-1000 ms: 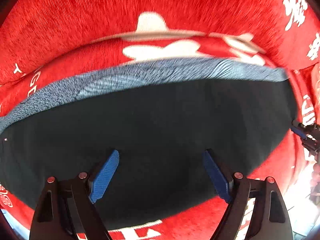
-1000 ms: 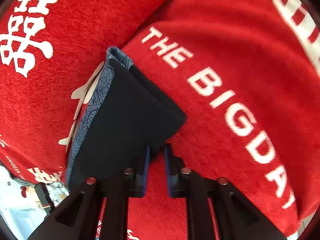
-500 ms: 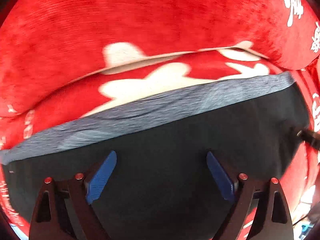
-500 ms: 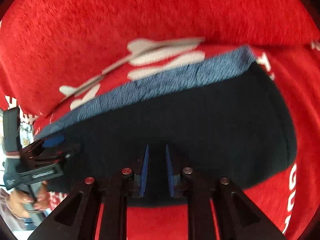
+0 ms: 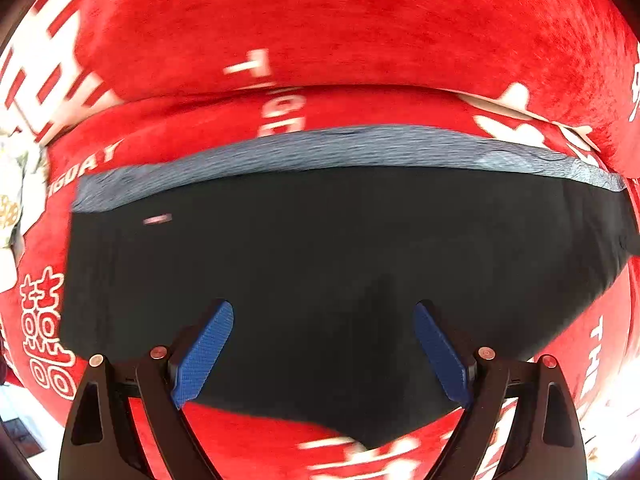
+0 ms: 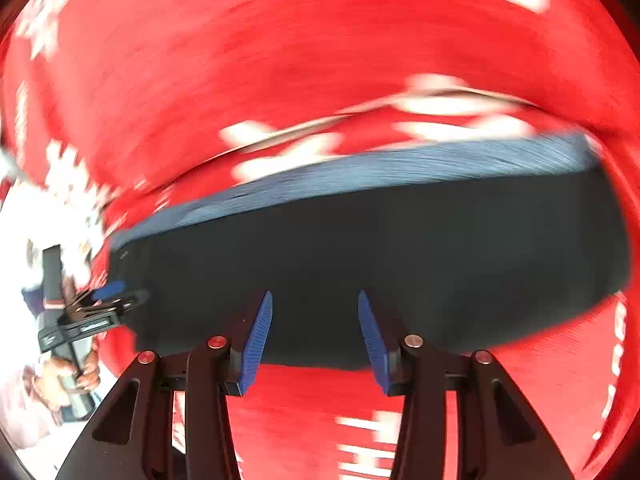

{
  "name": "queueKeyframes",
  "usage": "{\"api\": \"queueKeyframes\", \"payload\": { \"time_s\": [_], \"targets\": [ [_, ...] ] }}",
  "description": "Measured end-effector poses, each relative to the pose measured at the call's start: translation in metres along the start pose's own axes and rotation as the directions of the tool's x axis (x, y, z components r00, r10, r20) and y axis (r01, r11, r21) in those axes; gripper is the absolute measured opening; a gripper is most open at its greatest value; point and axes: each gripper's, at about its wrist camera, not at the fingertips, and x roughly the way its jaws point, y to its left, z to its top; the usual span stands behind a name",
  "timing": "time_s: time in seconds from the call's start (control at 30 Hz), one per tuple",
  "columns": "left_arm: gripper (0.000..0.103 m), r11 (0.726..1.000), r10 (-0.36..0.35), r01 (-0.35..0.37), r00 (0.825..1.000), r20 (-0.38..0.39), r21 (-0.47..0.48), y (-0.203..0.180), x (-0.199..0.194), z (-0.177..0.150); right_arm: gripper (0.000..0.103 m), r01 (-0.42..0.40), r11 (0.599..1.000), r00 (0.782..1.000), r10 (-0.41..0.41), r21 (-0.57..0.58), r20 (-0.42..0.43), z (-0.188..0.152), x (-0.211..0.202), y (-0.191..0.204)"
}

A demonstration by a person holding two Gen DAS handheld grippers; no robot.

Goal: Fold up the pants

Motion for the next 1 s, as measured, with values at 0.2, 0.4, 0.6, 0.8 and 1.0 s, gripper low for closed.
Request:
{"api": "queueKeyframes", "payload": {
  "time_s": [0.2,0.4,0.6,0.8,1.0],
  "targets": [
    [0.093,0.999,-0.008,0.01,1.0,0.029,-0.047,0.097,-0.013,-0.011,0.051,-0.053,0.97,0.995,0.032,-0.239,-0.092,0.027,0.069,0.147],
    [0.093,0.982,-0.028,0.039,0.998,0.061,-0.184,0.215,-0.009,-0.016,0.051,-0.176,0.886,0.971,0.084,-0.43,-0.226,0.068,0.168,0.294],
    [0.093,0.967,-0.165,0.171,0.985,0.049,-0.19,0.255,0.02,-0.03,0.052,-0.23,0.8,0.939,0.032,-0.554,-0.343,0.091,0.257,0.392],
    [0.091,0.953,-0.265,0.273,0.961,0.075,-0.132,0.261,0.032,-0.037,0.052,-0.182,0.722,0.919,-0.116,-0.668,-0.376,0.094,0.326,0.429],
    [0.054,0.937,-0.315,0.326,0.944,0.096,-0.129,0.278,0.039,-0.034,0.016,-0.211,0.715,0.879,-0.159,-0.666,-0.45,0.089,0.347,0.436]
  ]
}}
